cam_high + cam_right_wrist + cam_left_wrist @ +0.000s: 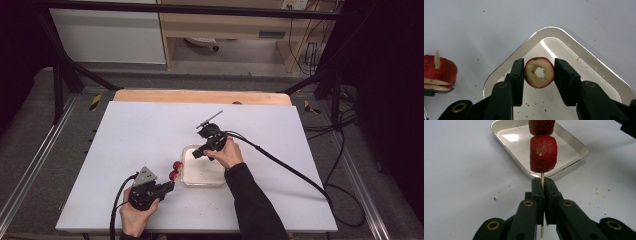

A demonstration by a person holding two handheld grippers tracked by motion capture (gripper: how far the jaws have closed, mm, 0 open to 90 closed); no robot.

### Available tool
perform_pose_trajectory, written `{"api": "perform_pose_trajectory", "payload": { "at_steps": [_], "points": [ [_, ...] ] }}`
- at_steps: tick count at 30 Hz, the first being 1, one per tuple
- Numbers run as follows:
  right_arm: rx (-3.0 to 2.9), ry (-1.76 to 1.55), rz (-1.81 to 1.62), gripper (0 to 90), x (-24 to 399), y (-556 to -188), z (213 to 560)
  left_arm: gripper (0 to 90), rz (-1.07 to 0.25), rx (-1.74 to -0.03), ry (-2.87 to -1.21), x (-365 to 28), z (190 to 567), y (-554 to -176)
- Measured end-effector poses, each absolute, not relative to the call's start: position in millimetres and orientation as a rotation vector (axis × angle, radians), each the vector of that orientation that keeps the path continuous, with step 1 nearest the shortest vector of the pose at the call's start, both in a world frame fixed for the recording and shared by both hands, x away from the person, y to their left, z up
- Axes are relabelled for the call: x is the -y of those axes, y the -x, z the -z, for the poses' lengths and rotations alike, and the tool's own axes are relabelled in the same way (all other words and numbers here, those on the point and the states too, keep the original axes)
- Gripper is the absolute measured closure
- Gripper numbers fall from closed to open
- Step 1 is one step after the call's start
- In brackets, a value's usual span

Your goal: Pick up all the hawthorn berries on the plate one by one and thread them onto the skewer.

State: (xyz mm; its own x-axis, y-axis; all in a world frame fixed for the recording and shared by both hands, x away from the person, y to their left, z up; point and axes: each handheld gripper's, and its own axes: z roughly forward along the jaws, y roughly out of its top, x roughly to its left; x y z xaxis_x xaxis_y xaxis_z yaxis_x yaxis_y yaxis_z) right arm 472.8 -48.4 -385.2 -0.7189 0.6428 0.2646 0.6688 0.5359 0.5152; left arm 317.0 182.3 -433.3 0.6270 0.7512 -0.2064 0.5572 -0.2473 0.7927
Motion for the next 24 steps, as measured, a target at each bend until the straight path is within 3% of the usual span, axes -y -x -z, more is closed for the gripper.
{"api": "perform_pose_trajectory", "payload": {
  "at_steps": [24],
  "points": [
    [2.079, 1.438, 1.718, 61.8, 142.3, -415.3, 388.1, 87.9, -0.263, -0.987, -1.893, -125.8, 426.4, -303.7]
  ]
}}
